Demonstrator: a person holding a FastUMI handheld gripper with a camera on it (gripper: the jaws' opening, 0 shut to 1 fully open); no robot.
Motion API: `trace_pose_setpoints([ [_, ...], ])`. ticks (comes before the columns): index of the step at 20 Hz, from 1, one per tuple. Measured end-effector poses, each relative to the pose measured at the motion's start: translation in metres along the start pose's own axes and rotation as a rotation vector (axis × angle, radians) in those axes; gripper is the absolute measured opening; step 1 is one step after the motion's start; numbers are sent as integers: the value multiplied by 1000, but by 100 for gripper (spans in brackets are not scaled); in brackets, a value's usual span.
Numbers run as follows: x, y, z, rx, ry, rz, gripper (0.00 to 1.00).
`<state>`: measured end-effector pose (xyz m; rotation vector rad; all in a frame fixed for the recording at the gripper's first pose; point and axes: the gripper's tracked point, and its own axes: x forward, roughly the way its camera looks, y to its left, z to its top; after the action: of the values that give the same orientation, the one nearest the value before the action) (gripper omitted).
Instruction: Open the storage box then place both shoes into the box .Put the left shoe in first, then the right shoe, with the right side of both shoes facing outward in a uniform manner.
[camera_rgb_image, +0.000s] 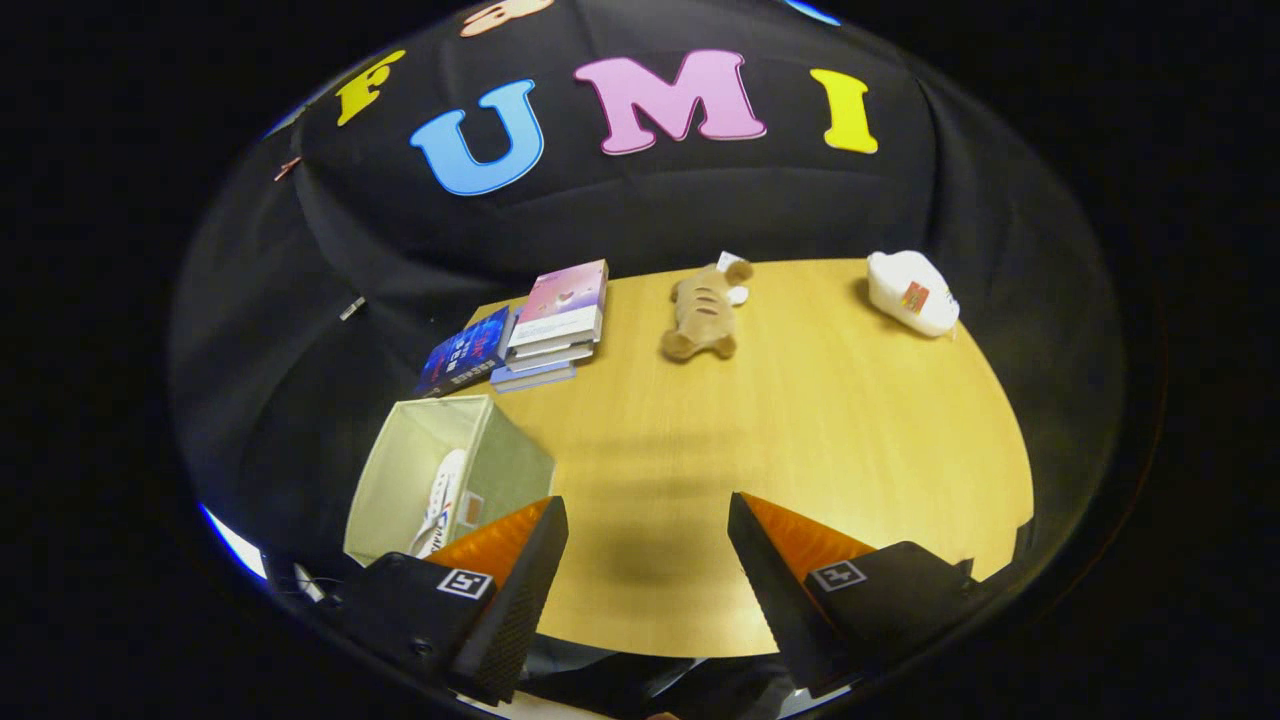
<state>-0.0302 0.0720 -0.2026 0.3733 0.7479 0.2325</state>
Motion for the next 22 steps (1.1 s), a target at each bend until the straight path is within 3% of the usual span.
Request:
trace_pose_setpoints([
  [11,-58,-49,42,-207,-352,-236,98],
  [22,-79,-61,42,-252,-421,-321,98],
])
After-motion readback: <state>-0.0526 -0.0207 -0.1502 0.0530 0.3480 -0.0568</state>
